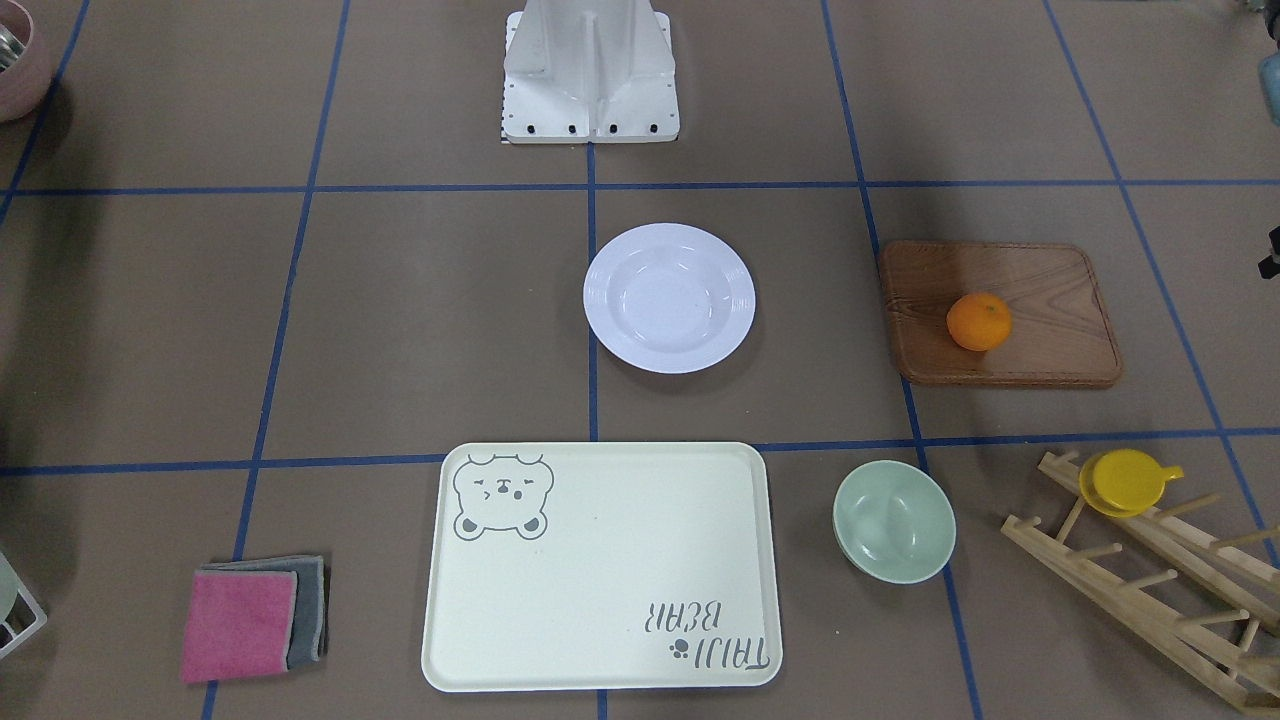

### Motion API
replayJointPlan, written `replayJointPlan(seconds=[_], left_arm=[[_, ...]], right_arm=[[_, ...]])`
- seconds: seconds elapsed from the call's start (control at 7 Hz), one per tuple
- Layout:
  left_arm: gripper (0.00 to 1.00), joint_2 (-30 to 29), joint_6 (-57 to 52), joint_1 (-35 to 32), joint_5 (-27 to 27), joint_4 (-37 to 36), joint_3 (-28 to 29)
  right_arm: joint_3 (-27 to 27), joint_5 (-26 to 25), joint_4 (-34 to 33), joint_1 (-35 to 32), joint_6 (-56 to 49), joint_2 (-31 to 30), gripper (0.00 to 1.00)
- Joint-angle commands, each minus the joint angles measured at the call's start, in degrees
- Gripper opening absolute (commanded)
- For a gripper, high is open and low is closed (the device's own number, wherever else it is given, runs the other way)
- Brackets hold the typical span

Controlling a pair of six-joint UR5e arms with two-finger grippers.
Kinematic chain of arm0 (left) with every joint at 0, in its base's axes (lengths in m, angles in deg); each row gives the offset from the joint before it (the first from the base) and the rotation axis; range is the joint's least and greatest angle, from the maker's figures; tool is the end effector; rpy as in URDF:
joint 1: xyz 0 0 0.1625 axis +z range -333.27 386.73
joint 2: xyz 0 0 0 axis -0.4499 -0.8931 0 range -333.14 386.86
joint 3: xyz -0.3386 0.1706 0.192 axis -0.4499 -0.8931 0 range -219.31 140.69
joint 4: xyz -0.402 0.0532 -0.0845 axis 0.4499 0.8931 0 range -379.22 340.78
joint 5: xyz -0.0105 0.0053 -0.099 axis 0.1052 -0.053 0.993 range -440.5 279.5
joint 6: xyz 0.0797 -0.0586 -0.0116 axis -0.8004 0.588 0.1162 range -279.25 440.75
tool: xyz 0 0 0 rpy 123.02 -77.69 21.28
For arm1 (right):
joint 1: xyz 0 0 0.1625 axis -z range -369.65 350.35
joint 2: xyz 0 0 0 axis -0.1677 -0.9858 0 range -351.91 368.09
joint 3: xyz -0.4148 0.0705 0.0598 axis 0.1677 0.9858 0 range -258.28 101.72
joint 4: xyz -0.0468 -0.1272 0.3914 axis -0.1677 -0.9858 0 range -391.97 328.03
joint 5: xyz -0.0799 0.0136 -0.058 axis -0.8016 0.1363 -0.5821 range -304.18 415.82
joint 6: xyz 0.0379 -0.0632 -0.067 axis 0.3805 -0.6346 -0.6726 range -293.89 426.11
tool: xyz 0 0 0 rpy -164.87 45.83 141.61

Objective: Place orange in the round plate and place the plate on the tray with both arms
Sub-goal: 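Move the left gripper toward the orange while the right gripper moves toward the plate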

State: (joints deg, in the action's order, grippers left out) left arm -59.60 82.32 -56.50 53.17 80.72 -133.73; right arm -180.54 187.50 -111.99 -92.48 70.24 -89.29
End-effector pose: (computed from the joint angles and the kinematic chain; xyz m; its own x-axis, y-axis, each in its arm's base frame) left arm -0.0079 -0.4816 0.6327 0.7059 0.1871 -0.6831 -0.0964 0.9809 0.1690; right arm 0.0102 -0.4564 0.5970 0.7265 -0.1926 0.6596 0.0685 0.9754 0.2094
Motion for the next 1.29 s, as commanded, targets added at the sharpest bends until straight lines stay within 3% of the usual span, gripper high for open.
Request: replayJointPlan(seconds=[0.0, 0.29, 0.57, 0.86, 1.14], left_arm=[[0.99, -0.02, 0.53, 0.09, -0.07, 0.00, -0.15], [1.00, -0.45, 5.69, 0.61, -0.08, -0.09, -1.55], [0.98, -0.98, 9.75, 3.50, 0.01, 0.43, -4.01], [0.97, -1.77, 24.54, 10.16, -0.16, 5.68, -6.21], [0.97, -1.95, 35.73, 15.53, -0.51, 11.41, -6.31]], right_arm=[[-0.21, 1.63, 2.39, 1.25, 0.00, 0.09, 1.00], [-0.13, 8.02, 10.90, 6.25, 0.52, 0.09, 1.00], [-0.65, 17.43, 14.69, 11.43, 24.29, 4.18, 1.00], [0.75, 17.64, 32.91, 20.04, 46.03, 6.05, 1.00], [1.71, 15.72, 48.20, 22.26, 73.62, 9.56, 1.00]])
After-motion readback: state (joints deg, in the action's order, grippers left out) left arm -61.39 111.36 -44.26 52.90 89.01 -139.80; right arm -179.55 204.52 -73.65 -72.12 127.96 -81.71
